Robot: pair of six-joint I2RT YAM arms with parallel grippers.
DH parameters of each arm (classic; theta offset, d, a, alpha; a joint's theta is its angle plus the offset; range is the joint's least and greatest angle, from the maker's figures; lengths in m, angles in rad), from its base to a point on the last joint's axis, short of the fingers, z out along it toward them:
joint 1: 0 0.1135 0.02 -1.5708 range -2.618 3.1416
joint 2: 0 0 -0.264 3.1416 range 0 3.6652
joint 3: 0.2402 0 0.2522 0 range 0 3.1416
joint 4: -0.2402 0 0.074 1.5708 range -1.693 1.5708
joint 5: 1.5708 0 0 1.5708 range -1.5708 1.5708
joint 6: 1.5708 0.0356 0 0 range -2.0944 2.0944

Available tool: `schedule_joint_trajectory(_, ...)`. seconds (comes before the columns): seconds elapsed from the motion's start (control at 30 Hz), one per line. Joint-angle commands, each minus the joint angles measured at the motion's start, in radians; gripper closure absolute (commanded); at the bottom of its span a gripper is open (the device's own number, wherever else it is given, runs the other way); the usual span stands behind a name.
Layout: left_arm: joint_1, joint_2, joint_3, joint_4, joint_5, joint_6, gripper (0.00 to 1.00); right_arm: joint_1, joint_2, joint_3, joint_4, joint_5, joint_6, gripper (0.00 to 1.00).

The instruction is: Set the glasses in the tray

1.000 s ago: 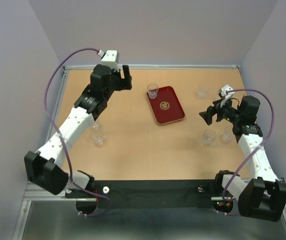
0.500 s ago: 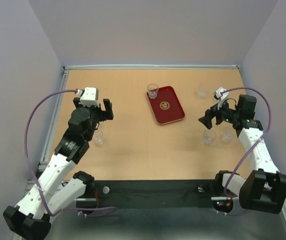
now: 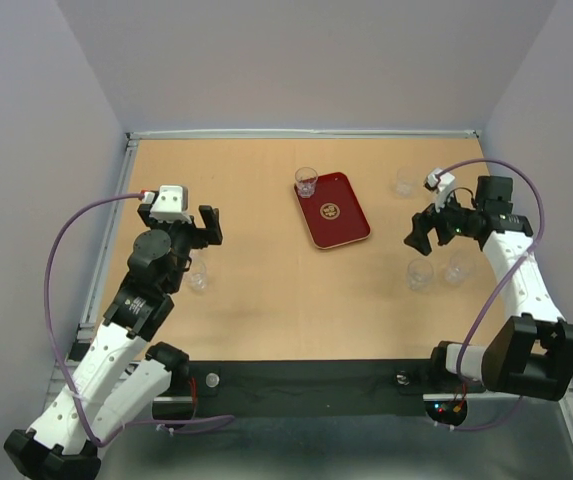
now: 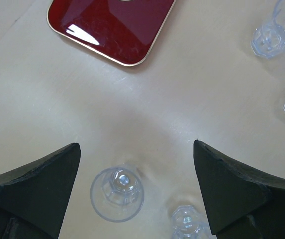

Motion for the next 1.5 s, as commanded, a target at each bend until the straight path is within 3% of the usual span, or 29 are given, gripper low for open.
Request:
schedule_joint_trajectory(0.0,0.002,-0.015,-0.008,0.057,-0.001,0.006,0.04,-0.007,0.027,0.104,-0.102,0.035,-0.047,0.0)
schedule_joint_trajectory(0.4,0.002,-0.019,-0.011,0.058,-0.006,0.008,0.04,-0.007,0.109,0.151,-0.194,0.075,-0.09,0.02)
schedule_joint_trajectory(0.57,0.002,-0.026,-0.011,0.061,0.0,0.008,0.04,-0.007,0.126,0.145,-0.24,0.172,-0.109,0.14)
schedule_joint_trajectory(0.8,0.002,-0.03,-0.013,0.063,0.005,0.008,0.04,-0.007,0.107,0.08,-0.326,0.196,-0.158,0.31)
schedule_joint_trajectory(1.13,0.002,-0.032,-0.014,0.063,0.003,0.006,0.04,-0.007,0.152,0.034,-0.315,0.232,-0.166,0.53)
schedule_joint_trajectory(1.47,0.002,-0.033,-0.014,0.063,0.006,0.006,0.04,-0.007,0.173,-0.009,-0.243,0.279,-0.147,0.6)
